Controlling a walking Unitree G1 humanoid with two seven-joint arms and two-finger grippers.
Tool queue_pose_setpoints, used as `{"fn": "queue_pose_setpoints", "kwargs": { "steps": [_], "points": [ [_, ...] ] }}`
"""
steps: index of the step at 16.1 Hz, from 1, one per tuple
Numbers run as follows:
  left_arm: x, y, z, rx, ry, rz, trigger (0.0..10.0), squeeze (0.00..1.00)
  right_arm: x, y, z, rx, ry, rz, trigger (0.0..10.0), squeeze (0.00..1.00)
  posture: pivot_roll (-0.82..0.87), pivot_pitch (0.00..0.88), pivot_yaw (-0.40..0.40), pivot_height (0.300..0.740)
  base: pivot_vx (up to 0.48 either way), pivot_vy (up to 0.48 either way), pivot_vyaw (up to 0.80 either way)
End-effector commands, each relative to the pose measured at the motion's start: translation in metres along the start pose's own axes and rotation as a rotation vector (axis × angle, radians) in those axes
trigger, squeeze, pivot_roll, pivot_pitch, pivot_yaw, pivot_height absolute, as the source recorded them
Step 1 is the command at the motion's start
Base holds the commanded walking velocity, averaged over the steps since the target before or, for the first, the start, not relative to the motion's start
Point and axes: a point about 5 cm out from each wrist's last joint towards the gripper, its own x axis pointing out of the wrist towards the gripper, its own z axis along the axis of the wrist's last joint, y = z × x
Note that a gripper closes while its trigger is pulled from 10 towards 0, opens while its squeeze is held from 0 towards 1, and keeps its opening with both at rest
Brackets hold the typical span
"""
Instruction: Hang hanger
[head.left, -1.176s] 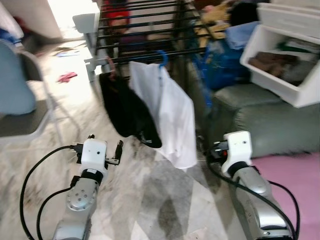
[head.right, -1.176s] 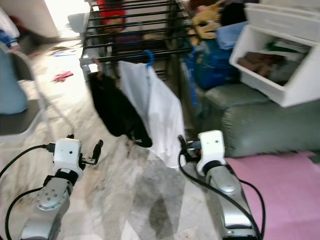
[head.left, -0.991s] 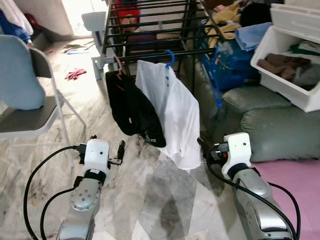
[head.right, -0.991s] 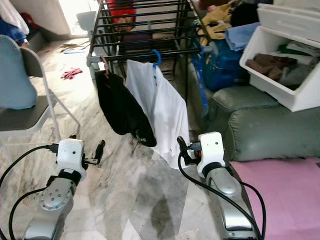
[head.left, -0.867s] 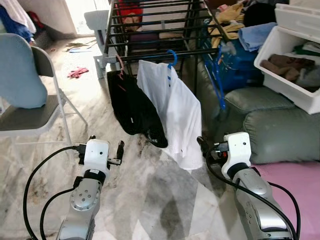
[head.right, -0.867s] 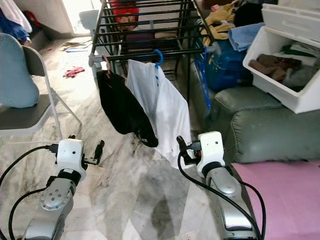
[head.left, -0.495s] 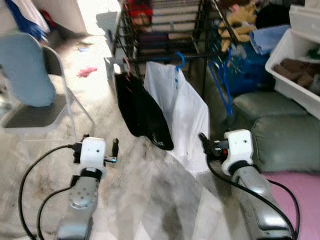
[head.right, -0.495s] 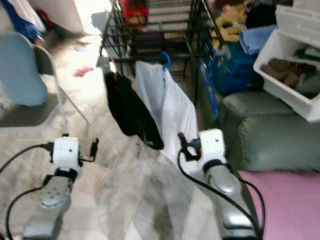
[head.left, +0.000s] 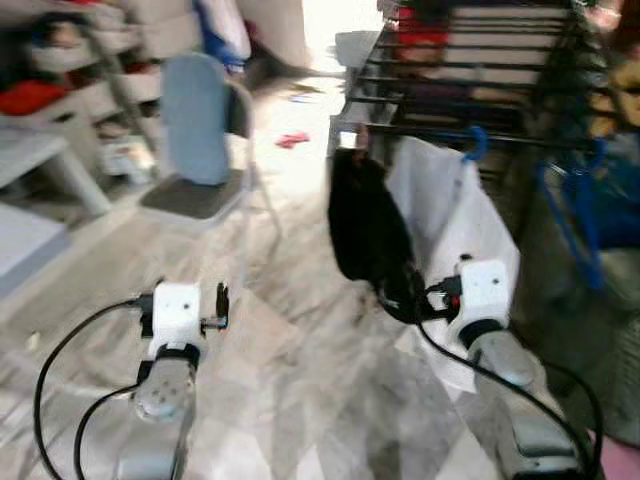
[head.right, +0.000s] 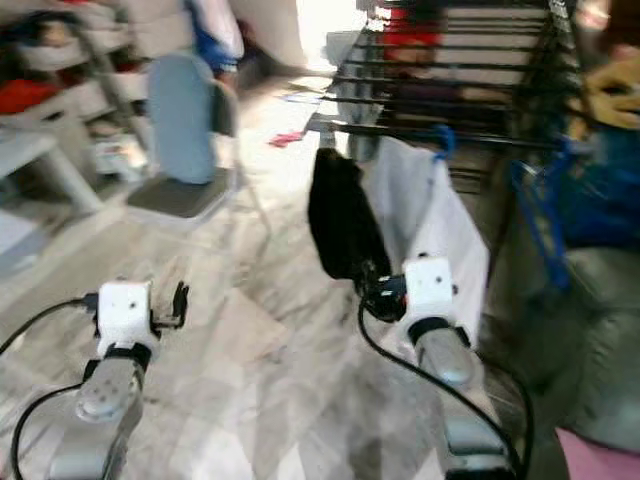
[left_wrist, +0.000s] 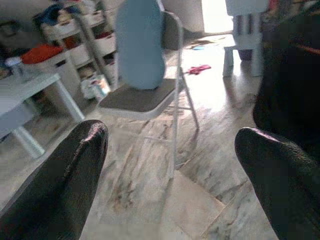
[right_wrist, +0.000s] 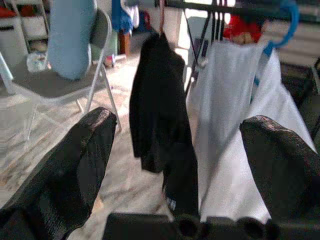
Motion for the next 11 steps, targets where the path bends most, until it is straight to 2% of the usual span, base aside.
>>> {"fn": "queue_pose_setpoints", "kwargs": {
  "steps": [1, 2, 11],
  "points": [
    [-0.0019, 0.0077, 0.0019, -0.026, 0.001, 0.033, 10.0, 0.00, 0.0025, 0.0022, 0.0024, 0.022, -0.013, 0.003, 10.0, 0.00, -0.11, 0.000, 0.049, 0.740, 0.000, 0.000, 0.00],
    [-0.0031, 0.0099, 0.0004, -0.048, 0.011, 0.055, 10.0, 0.00, 0.0029, 0.0015, 0.0027, 0.022, -0.014, -0.001, 10.0, 0.00, -0.11, 0.000, 0.044, 0.740, 0.000, 0.000, 0.00],
    [0.0039, 0.0010, 0.0069, -0.063, -0.002, 0.022, 10.0, 0.00, 0.0033, 0.0094, 0.0019, 0.020, -0.011, 0.029, 10.0, 0.00, -0.11, 0.000, 0.043, 0.740, 0.000, 0.000, 0.00]
  ]
}}
